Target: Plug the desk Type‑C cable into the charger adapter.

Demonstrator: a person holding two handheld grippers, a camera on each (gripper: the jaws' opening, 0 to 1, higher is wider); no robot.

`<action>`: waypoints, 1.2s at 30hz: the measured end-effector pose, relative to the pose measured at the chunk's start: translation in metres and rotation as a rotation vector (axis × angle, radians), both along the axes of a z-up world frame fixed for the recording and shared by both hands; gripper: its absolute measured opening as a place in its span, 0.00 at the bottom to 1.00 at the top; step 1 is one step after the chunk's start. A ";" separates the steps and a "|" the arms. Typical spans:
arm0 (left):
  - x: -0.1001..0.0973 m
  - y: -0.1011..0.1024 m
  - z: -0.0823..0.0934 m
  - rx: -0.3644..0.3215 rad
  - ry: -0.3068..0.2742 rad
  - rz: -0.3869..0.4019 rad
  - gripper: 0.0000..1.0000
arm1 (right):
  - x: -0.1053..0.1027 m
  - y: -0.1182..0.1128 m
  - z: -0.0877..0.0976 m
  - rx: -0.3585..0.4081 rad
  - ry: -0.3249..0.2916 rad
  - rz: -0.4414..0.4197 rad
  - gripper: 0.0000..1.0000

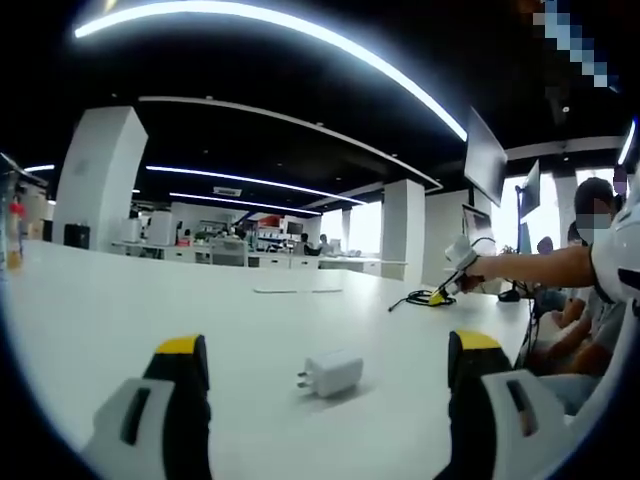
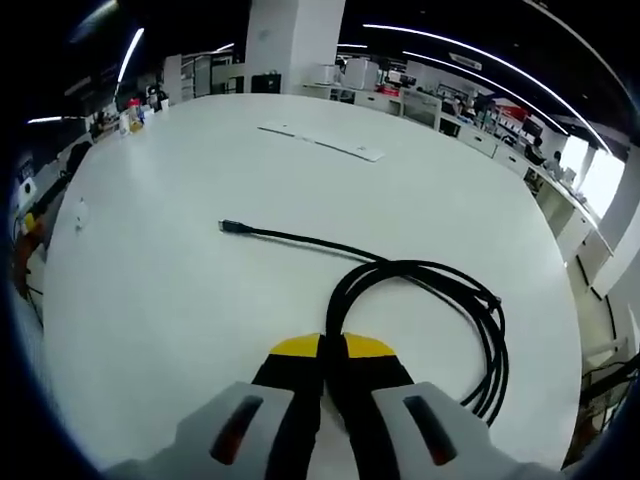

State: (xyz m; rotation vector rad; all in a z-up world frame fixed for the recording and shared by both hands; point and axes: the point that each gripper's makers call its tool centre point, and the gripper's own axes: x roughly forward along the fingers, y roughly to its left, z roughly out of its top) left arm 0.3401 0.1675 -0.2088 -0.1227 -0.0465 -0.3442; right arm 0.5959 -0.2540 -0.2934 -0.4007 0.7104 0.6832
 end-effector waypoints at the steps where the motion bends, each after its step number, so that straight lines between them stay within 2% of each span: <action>1: 0.000 0.000 0.000 0.001 0.000 0.001 0.99 | -0.006 0.004 -0.001 0.003 0.000 0.004 0.05; 8: -0.001 -0.001 0.001 0.010 -0.003 0.000 1.00 | -0.008 0.005 0.001 0.019 0.001 0.020 0.05; 21: -0.001 -0.002 -0.001 0.013 0.006 0.004 1.00 | -0.042 0.022 -0.001 0.050 0.003 0.054 0.05; 30: -0.001 -0.003 0.004 0.019 -0.012 0.008 1.00 | -0.051 0.026 -0.001 0.063 0.010 0.072 0.05; 36: -0.002 -0.004 0.002 0.027 -0.002 0.004 1.00 | -0.064 0.033 -0.002 0.072 0.012 0.086 0.05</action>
